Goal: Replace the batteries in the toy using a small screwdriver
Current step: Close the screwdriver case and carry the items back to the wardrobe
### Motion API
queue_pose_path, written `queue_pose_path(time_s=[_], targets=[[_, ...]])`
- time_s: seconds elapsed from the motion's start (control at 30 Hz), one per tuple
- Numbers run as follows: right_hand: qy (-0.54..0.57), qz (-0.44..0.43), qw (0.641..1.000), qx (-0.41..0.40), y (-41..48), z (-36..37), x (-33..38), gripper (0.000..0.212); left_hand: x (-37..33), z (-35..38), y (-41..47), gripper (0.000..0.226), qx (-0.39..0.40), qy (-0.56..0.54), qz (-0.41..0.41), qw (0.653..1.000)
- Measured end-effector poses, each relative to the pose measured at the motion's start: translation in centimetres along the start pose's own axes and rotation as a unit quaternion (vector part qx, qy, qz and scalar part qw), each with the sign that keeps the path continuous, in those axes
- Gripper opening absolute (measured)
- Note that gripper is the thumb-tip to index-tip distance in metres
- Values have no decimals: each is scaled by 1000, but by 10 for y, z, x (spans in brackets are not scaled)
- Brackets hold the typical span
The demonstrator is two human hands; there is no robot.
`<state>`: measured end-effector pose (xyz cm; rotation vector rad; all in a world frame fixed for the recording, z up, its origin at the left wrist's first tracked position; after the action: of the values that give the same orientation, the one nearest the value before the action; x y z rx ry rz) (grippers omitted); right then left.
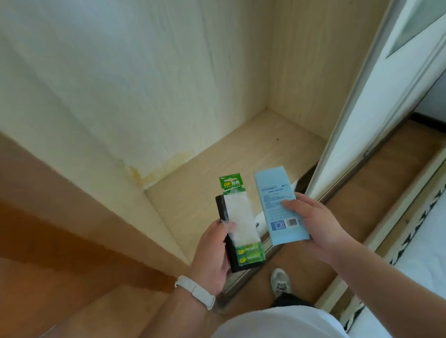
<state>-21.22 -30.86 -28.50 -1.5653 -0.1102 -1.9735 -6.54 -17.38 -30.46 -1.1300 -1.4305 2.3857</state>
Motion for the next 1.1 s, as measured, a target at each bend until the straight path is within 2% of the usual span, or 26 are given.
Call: queue_pose_path(time_s=[0.2, 0.33, 0.67, 0.9, 1.1], targets=[[-9, 31, 999, 40, 86, -49, 42, 25, -53, 71, 47, 17, -35, -63, 16, 997], [-17, 43, 997, 68, 128, -57, 54, 26, -78, 89, 69, 23, -61, -107, 32, 992], [-17, 48, 994, 95, 175, -38, 65, 25, -118, 76, 99, 25, -99, -157, 54, 981], [-61, 38, 993, 98, 203, -15, 63, 25, -141, 59, 124, 25, -89, -171, 77, 978], [-115, 36, 989, 88, 217, 1, 50, 18, -139, 38, 146, 29, -102, -179, 80, 975]])
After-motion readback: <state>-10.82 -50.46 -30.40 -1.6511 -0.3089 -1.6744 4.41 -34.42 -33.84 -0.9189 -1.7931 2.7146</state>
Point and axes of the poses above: each hand's wrist, its own y-axis towards the middle knuckle, its own z-axis out of the palm, x = y × z, the point moved 5 cm from there along y, towards the middle knuckle, and after that the axes turned 14 degrees about -z, right-handed, at the moved point
